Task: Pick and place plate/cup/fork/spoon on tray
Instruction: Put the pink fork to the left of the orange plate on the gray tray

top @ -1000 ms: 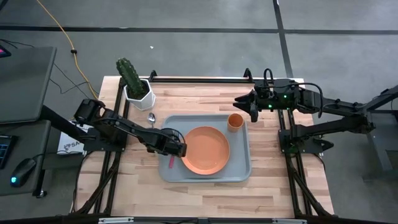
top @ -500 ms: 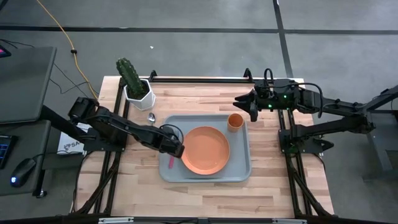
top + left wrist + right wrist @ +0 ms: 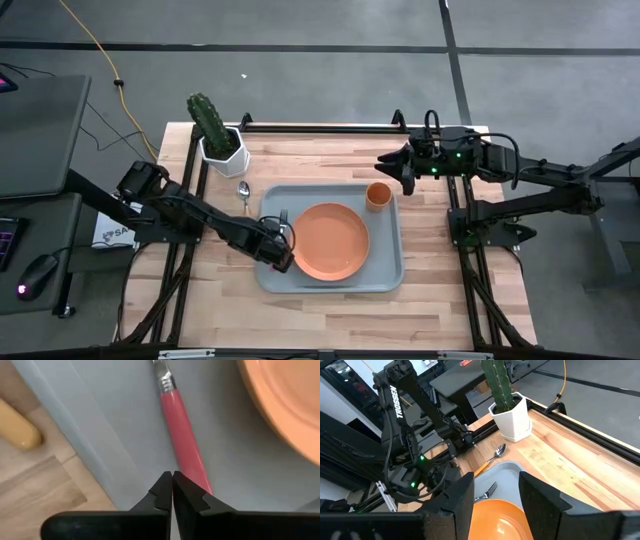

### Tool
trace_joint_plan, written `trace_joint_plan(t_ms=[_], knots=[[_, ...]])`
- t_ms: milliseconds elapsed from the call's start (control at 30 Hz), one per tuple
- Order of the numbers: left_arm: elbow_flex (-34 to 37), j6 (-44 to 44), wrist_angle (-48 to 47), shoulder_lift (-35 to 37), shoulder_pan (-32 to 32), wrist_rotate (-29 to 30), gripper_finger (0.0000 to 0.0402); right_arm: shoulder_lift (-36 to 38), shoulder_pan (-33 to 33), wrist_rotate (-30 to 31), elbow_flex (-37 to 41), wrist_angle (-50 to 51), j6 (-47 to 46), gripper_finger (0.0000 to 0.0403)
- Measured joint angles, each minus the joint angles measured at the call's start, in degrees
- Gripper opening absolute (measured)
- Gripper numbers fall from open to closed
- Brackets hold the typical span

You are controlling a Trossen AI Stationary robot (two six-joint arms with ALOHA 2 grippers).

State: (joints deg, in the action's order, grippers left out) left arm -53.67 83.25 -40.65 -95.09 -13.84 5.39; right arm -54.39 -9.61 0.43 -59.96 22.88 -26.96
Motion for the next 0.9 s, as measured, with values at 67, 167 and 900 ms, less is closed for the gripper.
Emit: trace_joint_plan(t_ms=[67,167,900], knots=[[0.0,0.49,-0.13,0.0,-0.62,0.06,0.0001,0.0,0.02,0.02,0.0,0.04,0.0,0.0147],[0.0,0.58,0.14,-0.11,-1.43,-0.86,0.0,0.0,0.02,0.02,0.0,0.02,-0.02,0.0147],[-0.08,0.8,3.7,-3.65,-4.07,-2.61,0.0,0.0,0.02,0.03,0.0,0.01,-0.04,0.0147]])
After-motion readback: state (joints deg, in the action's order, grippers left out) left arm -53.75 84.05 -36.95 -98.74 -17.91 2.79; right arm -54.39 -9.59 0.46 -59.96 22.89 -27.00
